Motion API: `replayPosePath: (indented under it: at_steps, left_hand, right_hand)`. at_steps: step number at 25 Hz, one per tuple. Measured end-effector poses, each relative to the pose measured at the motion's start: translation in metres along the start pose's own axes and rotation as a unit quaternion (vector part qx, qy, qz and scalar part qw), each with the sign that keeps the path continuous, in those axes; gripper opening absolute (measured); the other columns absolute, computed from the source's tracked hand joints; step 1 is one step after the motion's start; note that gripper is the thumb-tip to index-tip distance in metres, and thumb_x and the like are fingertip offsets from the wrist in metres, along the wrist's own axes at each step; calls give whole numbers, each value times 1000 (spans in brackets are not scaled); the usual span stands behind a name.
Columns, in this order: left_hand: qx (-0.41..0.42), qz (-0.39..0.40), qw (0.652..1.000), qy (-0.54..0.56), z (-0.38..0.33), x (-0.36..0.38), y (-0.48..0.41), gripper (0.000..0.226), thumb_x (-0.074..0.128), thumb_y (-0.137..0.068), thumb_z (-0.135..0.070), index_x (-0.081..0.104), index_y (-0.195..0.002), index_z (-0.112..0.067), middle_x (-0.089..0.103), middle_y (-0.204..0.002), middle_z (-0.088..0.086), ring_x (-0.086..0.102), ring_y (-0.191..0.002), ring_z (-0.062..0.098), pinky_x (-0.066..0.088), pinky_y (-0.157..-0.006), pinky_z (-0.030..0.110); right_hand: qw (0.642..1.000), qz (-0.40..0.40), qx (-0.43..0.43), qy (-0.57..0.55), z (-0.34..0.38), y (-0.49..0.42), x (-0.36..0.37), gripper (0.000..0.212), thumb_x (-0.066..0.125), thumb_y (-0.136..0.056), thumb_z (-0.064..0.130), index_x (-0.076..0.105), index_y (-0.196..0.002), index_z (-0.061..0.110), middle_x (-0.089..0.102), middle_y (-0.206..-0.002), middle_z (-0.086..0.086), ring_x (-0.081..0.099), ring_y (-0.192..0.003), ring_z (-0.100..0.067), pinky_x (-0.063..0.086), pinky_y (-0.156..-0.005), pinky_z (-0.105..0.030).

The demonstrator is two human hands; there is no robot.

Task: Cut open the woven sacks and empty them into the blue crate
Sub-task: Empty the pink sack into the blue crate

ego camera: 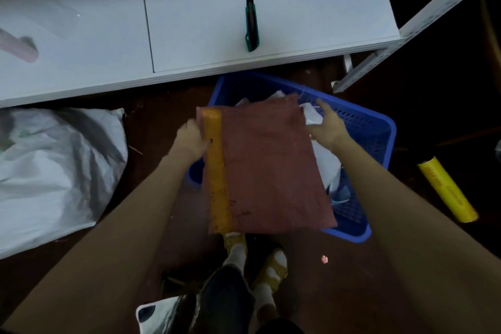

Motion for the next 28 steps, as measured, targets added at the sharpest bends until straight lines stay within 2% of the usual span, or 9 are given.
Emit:
replayPosePath:
  at_steps: [5, 9, 12, 15, 17, 20, 22, 25, 28]
  left_hand:
    - [-84, 86, 993, 5, 68, 91, -11, 46, 53, -92, -24, 42, -126, 5, 52, -124, 23, 54, -108, 36, 44, -78, 34]
    - [-135, 109, 984, 30, 100, 142, -30, 62, 48, -96, -27, 21, -142, 4, 44, -135, 21, 50, -116, 33, 43, -84, 33]
    - [-173, 119, 976, 50, 119, 169, -42, 74, 46, -97, -32, 5, -146, 5, 36, -143, 20, 46, -123, 31, 42, -90, 29]
    - [-183, 135, 971, 79, 127, 181, -57, 81, 48, -95, -33, -2, -147, 4, 35, -144, 20, 46, -122, 29, 40, -86, 25]
    - [-198, 178, 954, 135, 130, 187, -61, 84, 58, -85, -34, 12, -147, 1, 43, -138, 18, 50, -117, 30, 45, -93, 30]
    - [-227, 196, 910, 285, 127, 188, -55, 48, 59, -82, -15, 47, -127, -7, 59, -108, 14, 58, -96, 28, 50, -82, 39]
    - [-216, 165, 911, 310, 129, 180, -50, 32, 56, -85, -7, 52, -116, -9, 60, -95, 11, 59, -88, 26, 50, -81, 39]
    - [-191, 121, 912, 343, 129, 160, -36, 31, 59, -84, -6, 56, -114, -6, 63, -92, 10, 61, -89, 27, 52, -83, 40]
    - [-157, 96, 903, 388, 110, 133, -16, 32, 59, -83, 0, 56, -115, -4, 64, -87, 9, 62, -78, 23, 57, -63, 31]
  right_hand:
    - [994, 12, 88, 62, -97, -16, 49, 58, 59, -92, 24, 37, -140, 2, 52, -133, -22, 51, -120, -36, 42, -99, -39]
    - [988, -4, 137, 74, -155, -44, 69, 65, 60, -91, 28, 31, -142, -1, 48, -135, -23, 49, -121, -36, 42, -93, -37]
    - [982, -8, 187, -12, -194, -59, 93, 78, 67, -85, 35, 31, -141, -4, 46, -138, -21, 49, -122, -35, 42, -97, -37]
    - [956, 26, 237, -168, -220, -62, 127, 73, 74, -78, 39, 47, -131, -3, 60, -120, -14, 61, -103, -29, 50, -91, -38]
    - [938, 72, 257, -223, -221, -57, 146, 64, 73, -76, 46, 56, -119, 3, 64, -101, -8, 62, -90, -23, 50, -85, -35]
    - [925, 127, 272, -232, -223, -51, 159, 50, 72, -76, 49, 55, -108, 15, 62, -93, -5, 60, -84, -21, 49, -79, -35]
    - [923, 107, 286, -234, -231, -48, 152, 55, 79, -71, 37, 59, -113, 9, 65, -99, -10, 62, -89, -26, 52, -80, -39]
    - [919, 85, 282, -262, -222, -35, 131, 54, 81, -69, 22, 61, -117, 7, 66, -107, -13, 63, -96, -31, 53, -81, -44]
    - [909, 89, 265, -309, -197, -17, 107, 42, 72, -79, 12, 59, -118, 3, 66, -105, -16, 64, -90, -31, 52, -65, -40]
Point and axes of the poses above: each hand's wrist, its own y-axis away from the middle knuckle, its own x-axis out of the palm, z = x × y, the point moved 10 cm from there along -y, towards the middle knuckle
